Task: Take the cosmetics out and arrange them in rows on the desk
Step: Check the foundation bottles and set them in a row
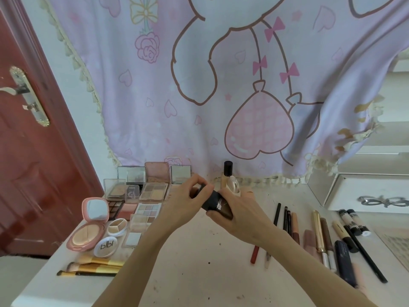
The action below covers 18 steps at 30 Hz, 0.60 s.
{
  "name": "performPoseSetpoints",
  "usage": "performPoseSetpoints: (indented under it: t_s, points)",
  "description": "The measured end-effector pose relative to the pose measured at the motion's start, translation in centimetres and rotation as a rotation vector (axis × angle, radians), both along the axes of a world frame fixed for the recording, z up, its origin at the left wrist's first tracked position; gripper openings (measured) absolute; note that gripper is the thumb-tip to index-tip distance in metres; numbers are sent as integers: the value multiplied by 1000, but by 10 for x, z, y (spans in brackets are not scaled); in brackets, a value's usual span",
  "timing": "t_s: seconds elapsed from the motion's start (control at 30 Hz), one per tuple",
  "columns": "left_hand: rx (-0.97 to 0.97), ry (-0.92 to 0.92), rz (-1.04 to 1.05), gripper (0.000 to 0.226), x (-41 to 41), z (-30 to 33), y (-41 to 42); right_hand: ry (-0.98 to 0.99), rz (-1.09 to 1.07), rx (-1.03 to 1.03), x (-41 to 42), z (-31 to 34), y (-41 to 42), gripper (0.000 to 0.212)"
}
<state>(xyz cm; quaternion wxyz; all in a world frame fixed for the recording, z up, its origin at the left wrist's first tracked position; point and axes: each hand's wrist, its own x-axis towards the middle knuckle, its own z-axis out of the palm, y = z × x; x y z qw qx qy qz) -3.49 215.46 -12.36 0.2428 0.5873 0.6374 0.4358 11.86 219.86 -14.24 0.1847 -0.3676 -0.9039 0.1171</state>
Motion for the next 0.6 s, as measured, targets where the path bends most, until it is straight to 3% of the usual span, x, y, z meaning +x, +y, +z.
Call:
performPoseSetpoints:
  t_s: [0.13, 0.33, 0.5, 0.6]
  points:
    - [-24, -49, 44, 20, -7, -1, 2, -66, -40, -95, -2, 7, -2, 55]
    - [-59, -79, 82, 19, -13, -7, 6, -120, -60, -118, -7, 3, 4, 46]
    - [5, -380, 280, 15, -52, -7, 4, 72, -152, -298, 5, -23, 23, 40]
    - [38, -383, 303, 17, -58, -16, 11, 235, -220, -398, 1, -28, 35, 57]
